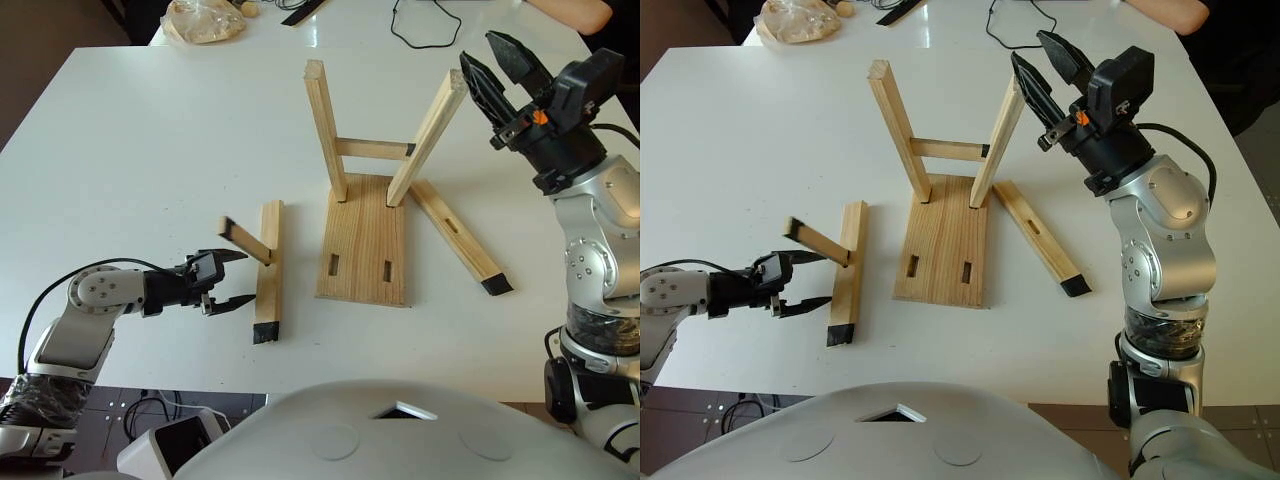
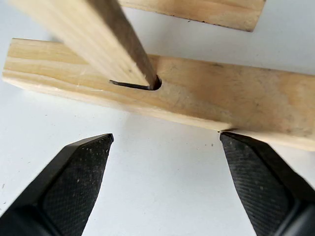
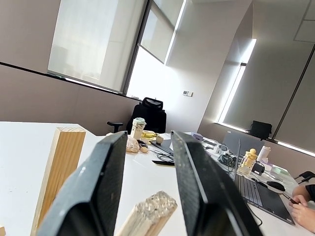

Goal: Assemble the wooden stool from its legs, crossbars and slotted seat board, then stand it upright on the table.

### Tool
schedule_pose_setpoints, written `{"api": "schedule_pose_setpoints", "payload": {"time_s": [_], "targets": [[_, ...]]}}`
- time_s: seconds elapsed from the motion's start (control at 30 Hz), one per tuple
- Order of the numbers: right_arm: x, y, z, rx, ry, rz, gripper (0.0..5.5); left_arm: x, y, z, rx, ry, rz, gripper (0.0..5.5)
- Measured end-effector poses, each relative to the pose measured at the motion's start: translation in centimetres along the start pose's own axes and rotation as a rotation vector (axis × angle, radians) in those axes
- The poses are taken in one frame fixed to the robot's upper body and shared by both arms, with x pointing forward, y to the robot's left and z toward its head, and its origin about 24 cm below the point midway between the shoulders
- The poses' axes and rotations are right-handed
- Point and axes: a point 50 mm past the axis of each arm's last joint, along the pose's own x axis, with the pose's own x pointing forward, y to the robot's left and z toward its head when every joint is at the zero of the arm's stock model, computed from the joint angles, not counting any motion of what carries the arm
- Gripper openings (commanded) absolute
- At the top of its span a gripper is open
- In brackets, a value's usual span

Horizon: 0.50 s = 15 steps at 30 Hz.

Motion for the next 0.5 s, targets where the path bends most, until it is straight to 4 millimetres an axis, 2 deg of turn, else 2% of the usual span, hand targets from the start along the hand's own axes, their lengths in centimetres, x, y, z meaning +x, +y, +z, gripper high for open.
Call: {"api": "schedule_pose_setpoints", "payload": {"time_s": [0.5], "targets": [[0.05, -0.01, 0.04, 0.022, -0.007, 0.003, 1.63, -0.32, 0.65, 1.01, -0.018, -0.052, 0.036, 4.04]]}}
